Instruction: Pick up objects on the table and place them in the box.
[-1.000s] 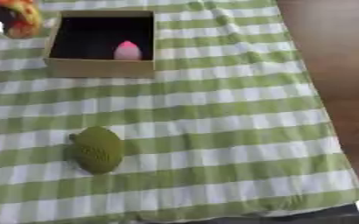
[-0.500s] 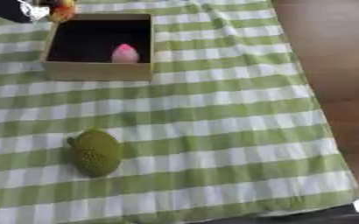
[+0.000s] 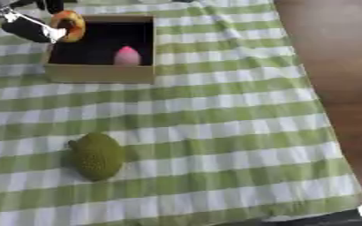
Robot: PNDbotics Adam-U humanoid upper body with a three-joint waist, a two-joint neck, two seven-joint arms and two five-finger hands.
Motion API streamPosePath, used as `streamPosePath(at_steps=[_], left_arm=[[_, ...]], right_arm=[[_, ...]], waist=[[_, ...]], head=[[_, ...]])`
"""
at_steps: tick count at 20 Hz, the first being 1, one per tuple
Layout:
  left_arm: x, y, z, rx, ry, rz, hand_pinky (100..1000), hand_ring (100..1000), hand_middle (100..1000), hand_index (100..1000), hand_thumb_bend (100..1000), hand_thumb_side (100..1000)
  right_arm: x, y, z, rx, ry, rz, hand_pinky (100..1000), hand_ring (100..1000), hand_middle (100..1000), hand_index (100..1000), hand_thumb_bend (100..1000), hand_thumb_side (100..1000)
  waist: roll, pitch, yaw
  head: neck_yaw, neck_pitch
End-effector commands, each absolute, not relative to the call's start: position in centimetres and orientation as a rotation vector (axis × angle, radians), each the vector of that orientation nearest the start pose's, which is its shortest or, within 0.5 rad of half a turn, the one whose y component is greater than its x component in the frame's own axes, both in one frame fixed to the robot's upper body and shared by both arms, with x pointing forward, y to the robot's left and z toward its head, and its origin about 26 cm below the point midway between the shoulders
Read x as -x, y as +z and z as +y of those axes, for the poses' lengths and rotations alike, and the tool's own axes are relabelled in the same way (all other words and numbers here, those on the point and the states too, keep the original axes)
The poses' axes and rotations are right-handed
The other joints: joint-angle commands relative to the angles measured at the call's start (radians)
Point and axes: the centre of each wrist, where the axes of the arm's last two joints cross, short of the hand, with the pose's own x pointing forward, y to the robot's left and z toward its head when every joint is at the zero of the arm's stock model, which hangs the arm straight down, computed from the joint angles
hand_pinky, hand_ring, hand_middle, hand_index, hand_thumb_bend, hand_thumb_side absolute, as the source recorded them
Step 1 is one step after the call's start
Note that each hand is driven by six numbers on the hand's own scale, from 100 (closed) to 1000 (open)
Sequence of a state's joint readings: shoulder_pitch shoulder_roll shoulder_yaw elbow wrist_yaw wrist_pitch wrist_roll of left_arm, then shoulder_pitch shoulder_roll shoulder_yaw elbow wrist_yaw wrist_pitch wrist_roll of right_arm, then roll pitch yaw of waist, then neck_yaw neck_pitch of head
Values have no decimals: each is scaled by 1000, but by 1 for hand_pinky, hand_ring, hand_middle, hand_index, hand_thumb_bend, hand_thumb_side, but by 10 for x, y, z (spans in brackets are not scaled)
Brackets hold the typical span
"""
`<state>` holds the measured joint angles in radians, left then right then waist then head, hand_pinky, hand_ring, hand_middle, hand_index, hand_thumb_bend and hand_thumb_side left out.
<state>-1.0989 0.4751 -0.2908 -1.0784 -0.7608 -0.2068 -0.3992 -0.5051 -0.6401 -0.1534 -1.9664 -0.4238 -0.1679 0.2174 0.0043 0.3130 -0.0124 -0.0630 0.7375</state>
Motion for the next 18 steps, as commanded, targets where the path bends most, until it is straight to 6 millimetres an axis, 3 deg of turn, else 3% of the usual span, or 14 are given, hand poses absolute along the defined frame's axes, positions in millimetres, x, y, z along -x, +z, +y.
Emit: streamPosePath(at_steps=[1, 3, 5, 9, 12, 16, 18], left_arm=[[-471, 297, 221, -955, -1641, -1687, 659, 640, 557, 616, 100, 161], [-472, 296, 222, -969, -1641, -1670, 736, 715, 630, 743, 120, 121], [-472, 296, 223, -996, -1639, -1651, 790, 772, 709, 843, 258, 100], [-473, 294, 225, -1057, -1645, -1573, 841, 817, 763, 892, 378, 100], [-473, 292, 226, -1067, -1641, -1555, 833, 811, 756, 885, 300, 100], [-466, 299, 224, -1042, -1608, -1643, 807, 788, 731, 860, 100, 113], [-454, 309, 221, -1000, -1614, -1732, 797, 778, 721, 855, 100, 134]], right_arm=[[-297, 316, -321, 66, -910, 3483, 1000, 942, 629, 941, 100, 461], [-297, 316, -321, 68, -912, 3484, 1000, 943, 629, 942, 100, 471], [-297, 315, -321, 73, -916, 3486, 1000, 944, 630, 943, 100, 478], [-297, 315, -320, 81, -915, 3490, 1000, 945, 630, 943, 100, 486], [-297, 315, -321, 81, -913, 3493, 1000, 945, 630, 943, 100, 489], [-297, 314, -322, 75, -912, 3497, 1000, 945, 630, 943, 100, 491], [-297, 314, -322, 67, -914, 3498, 1000, 946, 631, 943, 100, 494]], waist=[[-8, -15, -2], [-7, -15, -3], [-6, -15, -2], [-5, -16, -2], [-5, -16, -2], [-5, -17, -1], [-3, -16, 0]], head=[[1, -10], [1, -11], [0, -11], [0, -11], [-1, -9], [-3, -7], [-6, -5]])
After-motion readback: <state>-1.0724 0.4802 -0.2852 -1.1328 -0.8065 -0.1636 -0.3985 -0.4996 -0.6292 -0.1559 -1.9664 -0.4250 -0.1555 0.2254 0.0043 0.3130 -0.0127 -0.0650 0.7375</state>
